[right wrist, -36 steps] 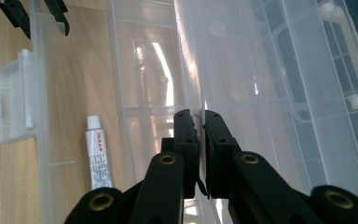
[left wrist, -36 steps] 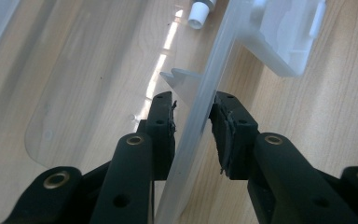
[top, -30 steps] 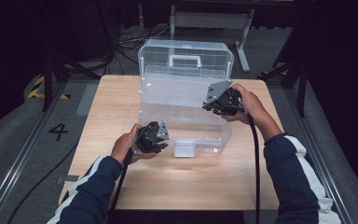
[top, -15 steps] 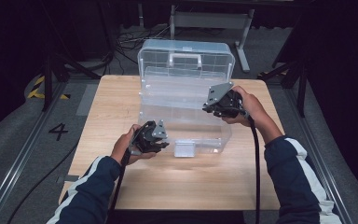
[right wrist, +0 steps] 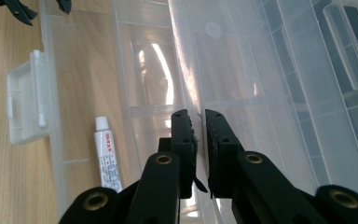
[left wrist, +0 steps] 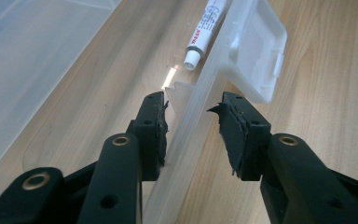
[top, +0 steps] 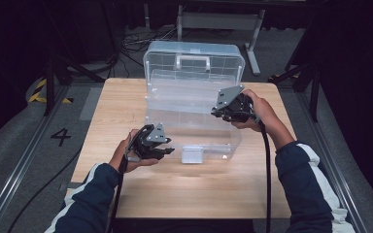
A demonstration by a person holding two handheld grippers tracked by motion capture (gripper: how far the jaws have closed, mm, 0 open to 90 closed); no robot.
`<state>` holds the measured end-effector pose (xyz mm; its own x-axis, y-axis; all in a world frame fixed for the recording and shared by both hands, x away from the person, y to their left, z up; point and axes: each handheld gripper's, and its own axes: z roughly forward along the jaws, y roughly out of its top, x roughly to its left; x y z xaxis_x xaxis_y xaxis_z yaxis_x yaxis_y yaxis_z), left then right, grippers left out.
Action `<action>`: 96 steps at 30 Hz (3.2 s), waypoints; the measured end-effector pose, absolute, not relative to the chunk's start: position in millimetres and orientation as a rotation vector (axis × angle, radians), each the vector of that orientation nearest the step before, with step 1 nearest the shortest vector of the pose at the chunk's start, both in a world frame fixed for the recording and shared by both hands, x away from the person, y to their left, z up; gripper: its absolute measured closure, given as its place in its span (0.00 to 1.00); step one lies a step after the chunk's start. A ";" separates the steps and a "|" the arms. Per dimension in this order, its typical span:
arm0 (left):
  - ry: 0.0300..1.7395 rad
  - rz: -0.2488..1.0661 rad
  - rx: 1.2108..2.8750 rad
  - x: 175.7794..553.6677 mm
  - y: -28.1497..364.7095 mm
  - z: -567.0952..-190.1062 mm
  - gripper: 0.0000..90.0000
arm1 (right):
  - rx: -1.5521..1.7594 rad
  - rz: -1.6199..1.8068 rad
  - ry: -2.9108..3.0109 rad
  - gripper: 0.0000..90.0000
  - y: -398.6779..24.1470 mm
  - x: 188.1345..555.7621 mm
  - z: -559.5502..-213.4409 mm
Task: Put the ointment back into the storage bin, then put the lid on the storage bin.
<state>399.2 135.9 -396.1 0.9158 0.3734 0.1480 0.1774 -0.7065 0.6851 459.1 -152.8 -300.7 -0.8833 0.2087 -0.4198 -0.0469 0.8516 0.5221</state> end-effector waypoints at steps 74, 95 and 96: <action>0.731 0.483 1.948 463.0 222.6 -364.9 1.00 | 0.118 0.789 2.521 0.91 -159.5 445.3 -312.6; 0.752 0.481 1.844 489.7 216.1 -342.4 1.00 | 0.111 0.814 2.518 0.91 -161.1 439.7 -318.6; 0.750 0.478 1.834 490.9 215.2 -340.3 1.00 | 0.113 0.815 2.516 0.91 -161.2 439.6 -318.6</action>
<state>490.9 215.2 -340.3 0.7241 0.6893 -0.0225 0.2711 -0.2545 0.9283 439.6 -161.2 -318.6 -0.8768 0.2222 -0.4265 -0.0699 0.8185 0.5702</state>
